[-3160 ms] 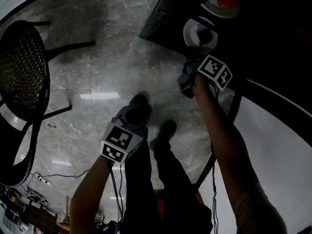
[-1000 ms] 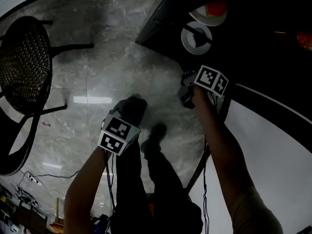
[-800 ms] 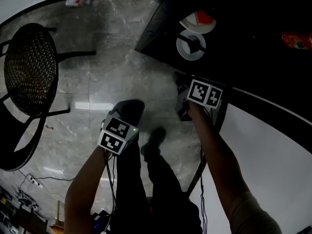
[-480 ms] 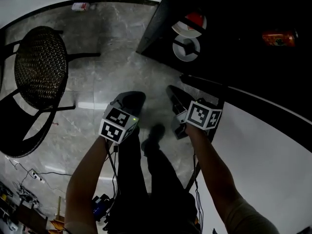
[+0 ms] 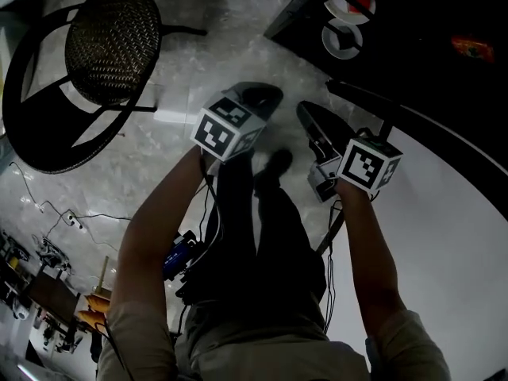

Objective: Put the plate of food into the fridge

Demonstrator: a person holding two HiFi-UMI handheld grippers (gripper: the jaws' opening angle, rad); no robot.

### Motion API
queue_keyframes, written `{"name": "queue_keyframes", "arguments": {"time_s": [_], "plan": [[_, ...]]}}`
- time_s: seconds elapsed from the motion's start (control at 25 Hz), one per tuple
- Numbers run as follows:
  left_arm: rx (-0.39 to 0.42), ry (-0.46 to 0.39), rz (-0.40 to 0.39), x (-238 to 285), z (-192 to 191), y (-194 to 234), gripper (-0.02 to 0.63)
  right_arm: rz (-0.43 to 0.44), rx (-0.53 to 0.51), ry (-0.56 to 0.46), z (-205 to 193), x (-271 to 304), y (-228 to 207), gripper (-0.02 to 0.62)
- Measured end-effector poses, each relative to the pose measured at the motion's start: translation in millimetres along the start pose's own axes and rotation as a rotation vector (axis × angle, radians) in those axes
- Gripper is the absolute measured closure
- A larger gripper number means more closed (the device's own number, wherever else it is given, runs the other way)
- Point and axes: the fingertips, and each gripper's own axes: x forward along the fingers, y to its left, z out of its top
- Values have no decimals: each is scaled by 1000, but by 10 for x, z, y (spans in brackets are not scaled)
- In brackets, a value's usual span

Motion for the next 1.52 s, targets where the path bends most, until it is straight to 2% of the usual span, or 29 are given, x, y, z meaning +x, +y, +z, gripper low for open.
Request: {"name": "queue_keyframes", "arguments": {"time_s": [0.2, 0.36, 0.48, 0.8, 1.0, 1.16, 1.52], "plan": [[-18, -60, -4, -241, 335, -120, 595, 9, -55, 34, 6, -144, 410, 574], [-20, -86, 3, -452, 497, -231, 595, 19, -1, -15, 77, -275, 621, 574], [8, -90, 8, -605, 576, -354, 596, 27, 53, -71, 153, -368, 744, 574], [34, -117, 7, -846, 901, -675, 595, 54, 58, -91, 331, -633, 1092, 573], [42, -160, -7, -1002, 1177, -992, 595, 120, 90, -159, 500, -970, 1361, 572], [80, -171, -14, -1089, 1343, -1200, 595, 195, 85, -234, 652, -1202, 1602, 572], [176, -193, 3, -1275, 1620, -1657, 596, 241, 117, -307, 700, -1650, 1822, 572]]}}
